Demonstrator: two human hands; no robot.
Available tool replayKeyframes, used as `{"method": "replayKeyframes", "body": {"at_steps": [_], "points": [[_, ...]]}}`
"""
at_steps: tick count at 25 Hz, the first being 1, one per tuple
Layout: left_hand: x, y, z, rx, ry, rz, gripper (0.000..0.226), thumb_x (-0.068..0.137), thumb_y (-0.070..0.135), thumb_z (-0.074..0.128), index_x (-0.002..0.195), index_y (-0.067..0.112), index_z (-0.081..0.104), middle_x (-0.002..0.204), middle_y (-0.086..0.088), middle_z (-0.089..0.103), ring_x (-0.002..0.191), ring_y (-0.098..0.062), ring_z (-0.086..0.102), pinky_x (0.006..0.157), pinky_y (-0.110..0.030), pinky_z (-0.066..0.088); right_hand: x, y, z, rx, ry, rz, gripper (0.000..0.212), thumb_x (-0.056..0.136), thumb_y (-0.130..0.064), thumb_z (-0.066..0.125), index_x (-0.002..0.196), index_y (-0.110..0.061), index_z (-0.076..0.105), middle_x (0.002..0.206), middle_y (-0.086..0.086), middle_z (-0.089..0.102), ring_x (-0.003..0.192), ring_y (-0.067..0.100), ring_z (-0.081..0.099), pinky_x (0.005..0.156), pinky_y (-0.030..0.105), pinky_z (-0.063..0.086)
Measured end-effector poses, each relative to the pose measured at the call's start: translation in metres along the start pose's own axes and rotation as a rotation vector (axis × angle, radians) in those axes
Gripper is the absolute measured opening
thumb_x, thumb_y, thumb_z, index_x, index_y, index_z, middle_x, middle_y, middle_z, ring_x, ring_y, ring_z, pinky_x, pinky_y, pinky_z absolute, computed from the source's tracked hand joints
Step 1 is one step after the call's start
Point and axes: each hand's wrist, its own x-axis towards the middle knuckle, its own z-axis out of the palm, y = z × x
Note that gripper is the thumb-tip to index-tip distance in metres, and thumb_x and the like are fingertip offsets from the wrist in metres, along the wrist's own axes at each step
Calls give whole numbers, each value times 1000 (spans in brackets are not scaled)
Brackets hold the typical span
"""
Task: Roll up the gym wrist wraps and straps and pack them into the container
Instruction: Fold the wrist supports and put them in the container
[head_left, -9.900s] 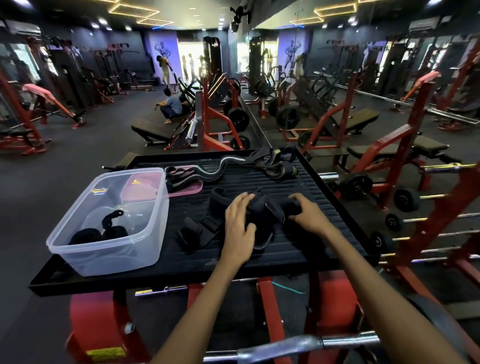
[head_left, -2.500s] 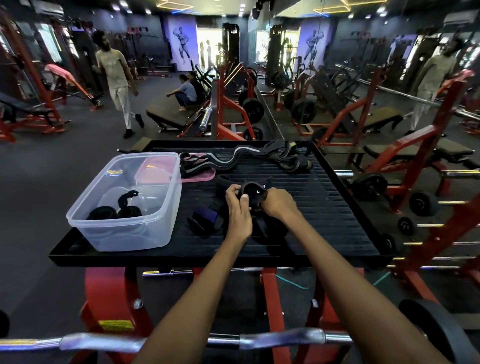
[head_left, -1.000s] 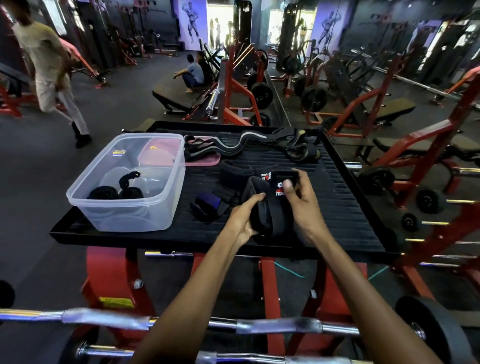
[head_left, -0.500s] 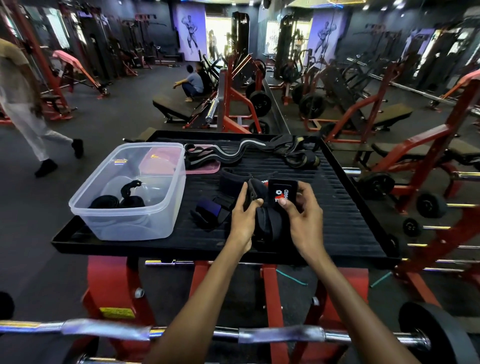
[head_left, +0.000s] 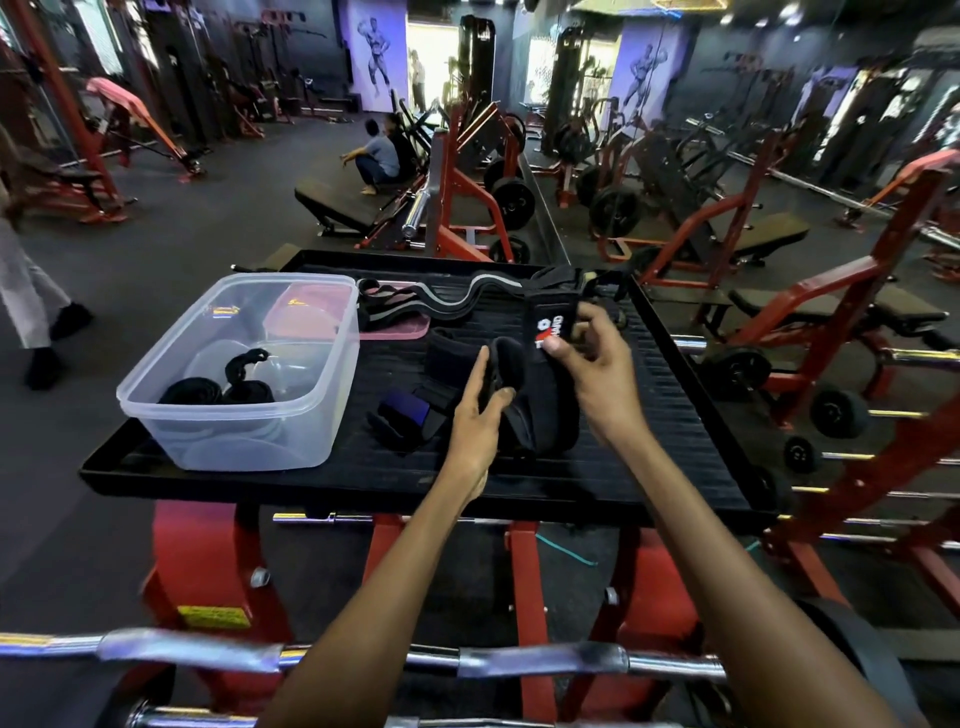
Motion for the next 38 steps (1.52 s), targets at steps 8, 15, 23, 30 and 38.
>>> {"method": "replayKeyframes", "body": {"at_steps": [8,15,23,30,38], "points": [[-6,-4,-2,114,47,172,62,80,35,60,130,59,33,149,6,36,138,-9,35,118,-41,24,5,27,8,-447,-88,152,17,85,-13,65,100,-22,61,71,-7,55,65,6,48,66,16,37],[-3,-10,-7,76,111,147,63,72,49,60,126,67,33,149,1,36,136,-13,37,116,-44,27,5,24,7,-510,-267,169,19,92,-18,56,105,-25,68,79,-6,65,75,3,58,70,14,40],[-19,5,-2,266,79,263,63,94,20,53,146,35,20,135,4,31,128,0,32,110,-12,22,4,19,5,-474,-506,167,34,97,-1,35,118,-8,61,115,-3,47,111,4,42,88,-6,25],[-22,6,1,343,65,291,64,96,15,48,149,25,13,148,-14,23,134,-8,25,97,7,14,5,26,3,-363,-432,277,38,90,-1,34,104,-23,61,107,-7,58,104,9,50,90,12,35],[-24,3,2,366,51,346,63,97,14,47,149,21,12,148,-13,21,131,-1,25,94,9,14,12,16,3,-429,-518,522,31,91,-13,40,101,-8,68,106,4,65,99,15,58,94,31,41]]}}
